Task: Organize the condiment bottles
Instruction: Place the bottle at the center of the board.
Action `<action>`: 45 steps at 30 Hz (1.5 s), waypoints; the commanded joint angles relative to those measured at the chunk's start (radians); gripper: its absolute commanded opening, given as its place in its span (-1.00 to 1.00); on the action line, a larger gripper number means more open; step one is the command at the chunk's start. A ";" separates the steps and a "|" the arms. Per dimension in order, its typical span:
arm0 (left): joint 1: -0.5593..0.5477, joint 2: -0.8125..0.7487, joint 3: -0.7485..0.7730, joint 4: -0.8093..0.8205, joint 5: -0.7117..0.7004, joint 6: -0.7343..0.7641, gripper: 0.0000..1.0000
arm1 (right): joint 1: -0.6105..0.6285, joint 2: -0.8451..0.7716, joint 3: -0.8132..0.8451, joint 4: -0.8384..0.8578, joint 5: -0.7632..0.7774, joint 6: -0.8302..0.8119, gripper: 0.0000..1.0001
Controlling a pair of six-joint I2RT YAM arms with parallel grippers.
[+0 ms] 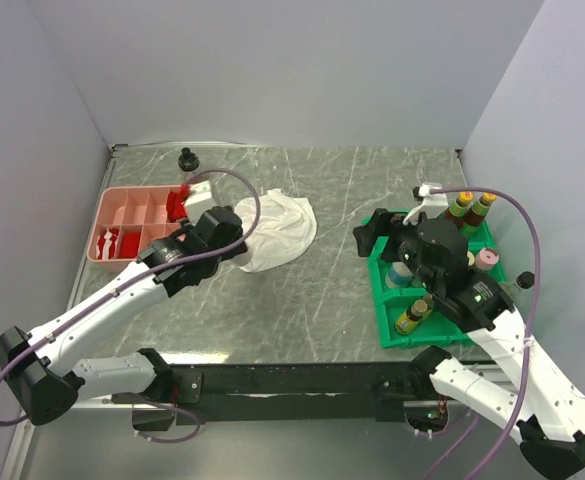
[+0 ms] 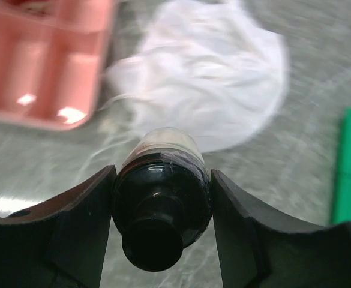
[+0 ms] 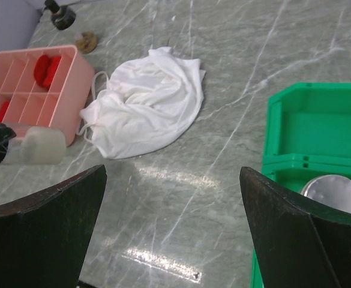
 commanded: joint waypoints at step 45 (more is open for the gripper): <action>0.009 0.412 0.282 0.496 0.538 0.454 0.93 | 0.008 -0.137 -0.075 0.037 0.075 0.030 1.00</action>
